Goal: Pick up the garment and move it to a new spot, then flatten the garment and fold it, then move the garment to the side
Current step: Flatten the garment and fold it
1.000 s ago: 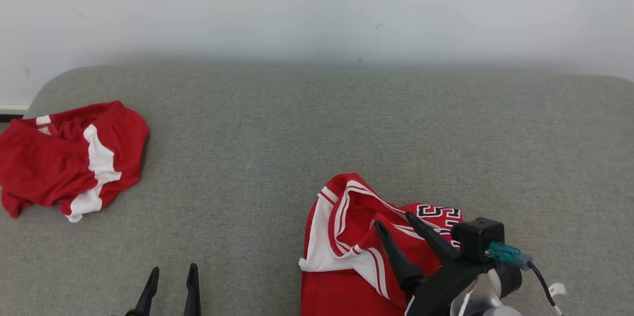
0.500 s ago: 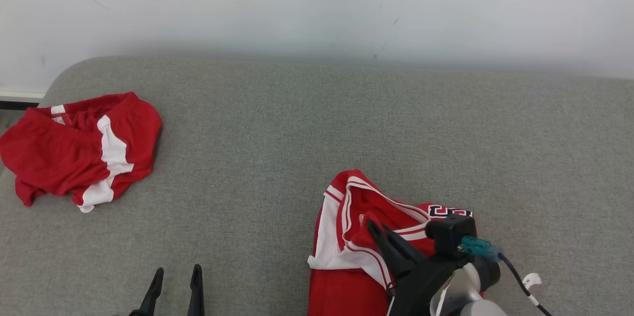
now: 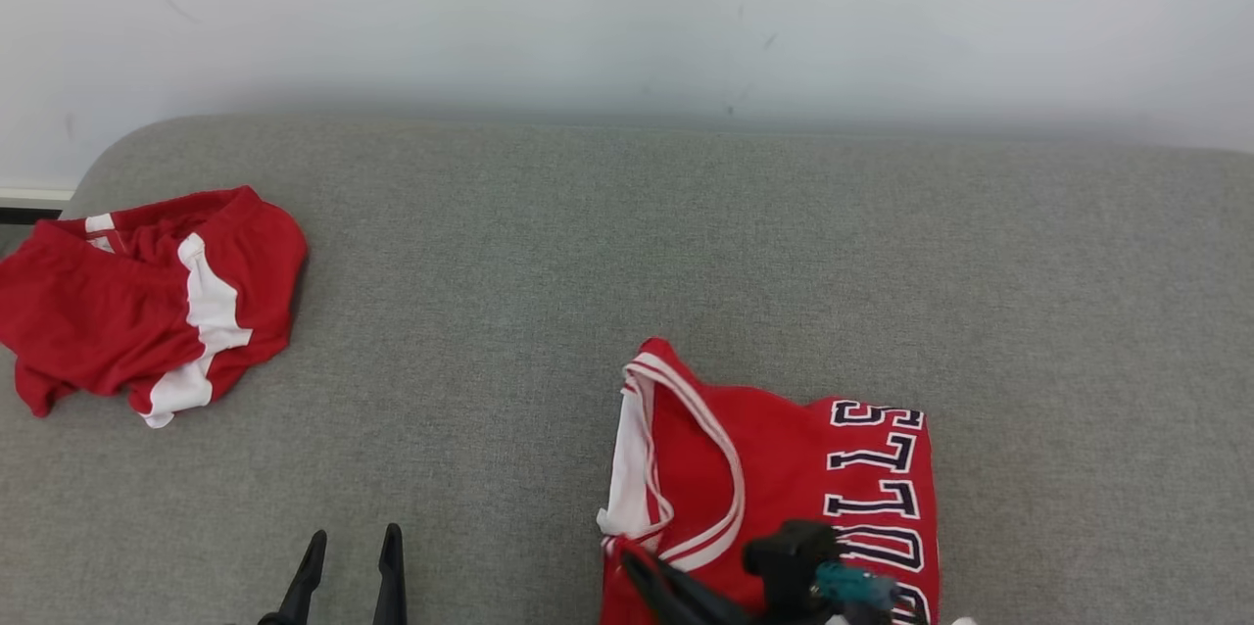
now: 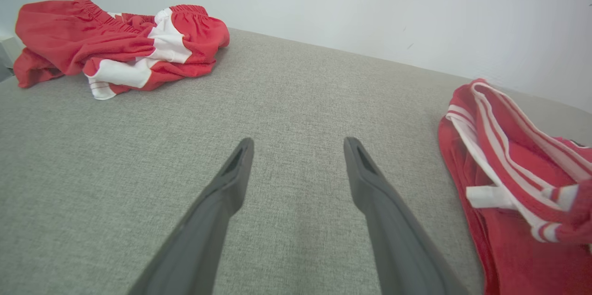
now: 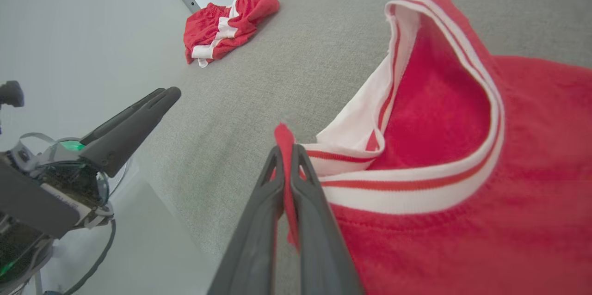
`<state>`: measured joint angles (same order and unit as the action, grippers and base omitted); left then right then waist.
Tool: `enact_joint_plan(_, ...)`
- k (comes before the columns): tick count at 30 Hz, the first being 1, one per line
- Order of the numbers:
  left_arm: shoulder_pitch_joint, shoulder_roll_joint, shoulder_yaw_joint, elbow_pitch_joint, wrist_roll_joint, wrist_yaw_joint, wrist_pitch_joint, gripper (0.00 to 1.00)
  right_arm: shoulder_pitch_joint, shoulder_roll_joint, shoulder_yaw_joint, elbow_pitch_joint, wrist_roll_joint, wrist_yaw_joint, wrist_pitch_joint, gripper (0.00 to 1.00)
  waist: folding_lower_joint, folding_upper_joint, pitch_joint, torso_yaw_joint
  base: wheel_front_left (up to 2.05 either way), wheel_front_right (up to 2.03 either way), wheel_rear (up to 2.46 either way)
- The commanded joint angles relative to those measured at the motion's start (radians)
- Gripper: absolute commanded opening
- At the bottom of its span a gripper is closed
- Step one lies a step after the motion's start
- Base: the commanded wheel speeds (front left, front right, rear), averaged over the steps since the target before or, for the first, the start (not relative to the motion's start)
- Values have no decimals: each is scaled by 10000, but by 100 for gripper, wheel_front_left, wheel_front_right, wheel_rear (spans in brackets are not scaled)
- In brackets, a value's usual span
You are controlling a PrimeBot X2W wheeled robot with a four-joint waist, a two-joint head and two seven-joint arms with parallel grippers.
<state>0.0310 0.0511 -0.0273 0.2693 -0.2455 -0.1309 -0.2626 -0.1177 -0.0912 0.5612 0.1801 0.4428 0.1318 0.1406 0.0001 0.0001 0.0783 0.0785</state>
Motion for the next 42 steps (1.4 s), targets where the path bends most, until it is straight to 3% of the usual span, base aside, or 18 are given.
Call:
enact_joint_plan(1,-76,-12,21,9,-20,8,-37,100,88,73,150,76,82,-26,-104,21,-1,-1,7,-22,0,0,0)
enact_joint_plan(2,-78,-13,16,12,-14,8,-37,100,67,96,199,147,124,-26,-221,100,-1,-1,7,-26,0,0,0)
enact_joint_plan(9,-49,-12,133,-28,62,8,-37,100,-300,36,-300,164,-19,-27,-1597,100,-1,-1,-48,-189,0,0,0)
enact_joint_plan(19,84,-13,303,-151,237,14,-37,100,50,12,-2883,173,-1798,-27,-3641,100,-1,-1,-228,-455,0,0,0)
enact_joint_plan(25,296,-12,426,-474,419,88,-37,100,720,244,-4492,-150,-2364,-27,-4014,100,-1,-1,-350,-632,0,0,0)
enact_joint_plan(29,366,-12,504,-729,587,150,-37,100,1006,329,-5033,-463,-2527,-27,-4056,100,-1,-1,-408,-760,0,0,0)
enact_joint_plan(42,802,-10,433,-1664,1289,198,-37,100,2261,418,-5789,-1231,-2762,-27,-4060,100,-1,-1,-611,-1127,0,0,0)
